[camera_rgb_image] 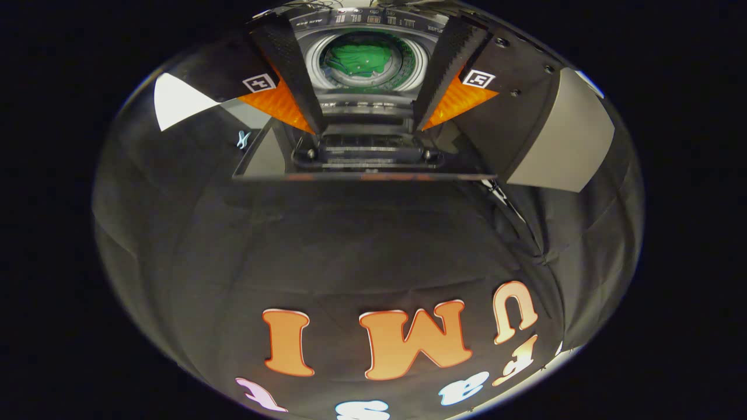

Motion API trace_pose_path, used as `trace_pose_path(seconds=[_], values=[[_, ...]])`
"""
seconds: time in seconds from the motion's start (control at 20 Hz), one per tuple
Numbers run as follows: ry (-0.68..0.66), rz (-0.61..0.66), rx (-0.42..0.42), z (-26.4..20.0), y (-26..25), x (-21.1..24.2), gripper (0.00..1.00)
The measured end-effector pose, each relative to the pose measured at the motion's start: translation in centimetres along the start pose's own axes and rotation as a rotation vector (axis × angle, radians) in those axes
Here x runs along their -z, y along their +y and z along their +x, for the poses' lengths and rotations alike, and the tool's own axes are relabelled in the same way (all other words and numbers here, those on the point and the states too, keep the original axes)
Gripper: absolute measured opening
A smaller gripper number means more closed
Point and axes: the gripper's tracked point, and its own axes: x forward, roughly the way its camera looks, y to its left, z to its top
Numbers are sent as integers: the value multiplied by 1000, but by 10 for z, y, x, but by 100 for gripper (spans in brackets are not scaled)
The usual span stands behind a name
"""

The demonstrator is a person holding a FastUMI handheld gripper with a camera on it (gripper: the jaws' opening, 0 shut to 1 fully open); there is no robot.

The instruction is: Put the clothes into the washing machine and then close the washing machine lid.

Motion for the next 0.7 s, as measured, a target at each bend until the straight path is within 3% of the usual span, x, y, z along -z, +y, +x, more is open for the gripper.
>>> trace_pose_path(seconds=[0.25,0.7], values=[[-45,-21,12,30,0,-33,100],[-52,-18,45,102,-10,-49,100]])
